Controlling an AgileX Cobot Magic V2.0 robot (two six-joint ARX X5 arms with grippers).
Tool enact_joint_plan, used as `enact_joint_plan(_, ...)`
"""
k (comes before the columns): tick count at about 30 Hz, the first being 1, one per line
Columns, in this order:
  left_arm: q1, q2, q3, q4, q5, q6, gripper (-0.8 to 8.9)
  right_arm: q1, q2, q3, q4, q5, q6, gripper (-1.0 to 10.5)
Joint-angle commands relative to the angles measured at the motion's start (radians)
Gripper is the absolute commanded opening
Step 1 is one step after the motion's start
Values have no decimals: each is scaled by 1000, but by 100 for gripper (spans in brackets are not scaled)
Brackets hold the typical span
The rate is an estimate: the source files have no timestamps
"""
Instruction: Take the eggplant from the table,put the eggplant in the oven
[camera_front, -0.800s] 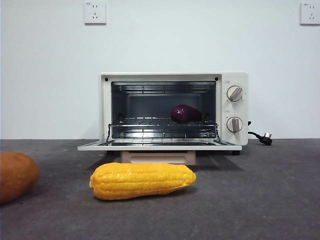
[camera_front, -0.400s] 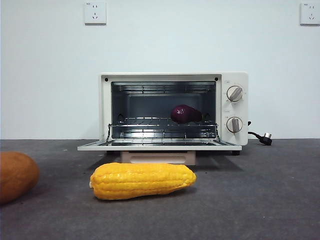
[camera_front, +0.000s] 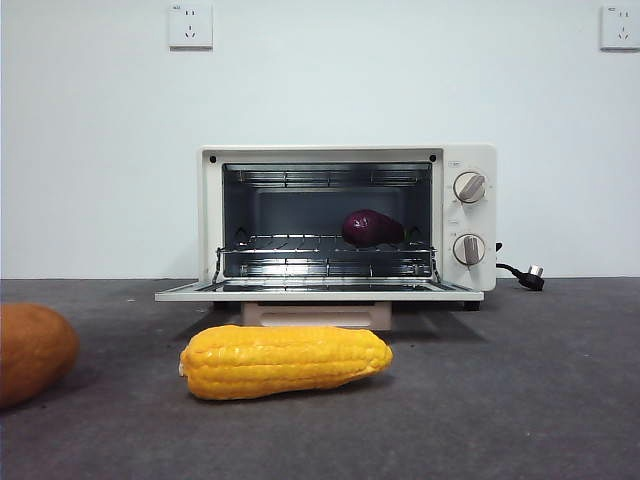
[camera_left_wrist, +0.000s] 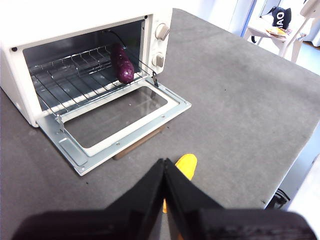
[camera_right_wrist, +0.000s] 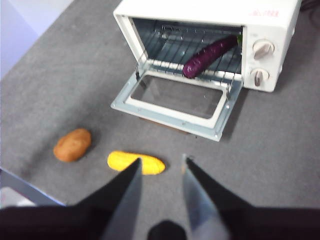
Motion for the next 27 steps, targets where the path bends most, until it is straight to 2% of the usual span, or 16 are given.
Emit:
enact_joint_plan(1,-2,22,-6,16,1,-4,-6,1,-14,3,-19,1,-33,-11)
enact_joint_plan(19,-2,225,-6,211,0,-8,-6,1,-165,3,-163,2,-26,-11)
enact_joint_plan(27,16,386,-6,335,0,-17,-6,1,-244,3,-164,2,13,-11)
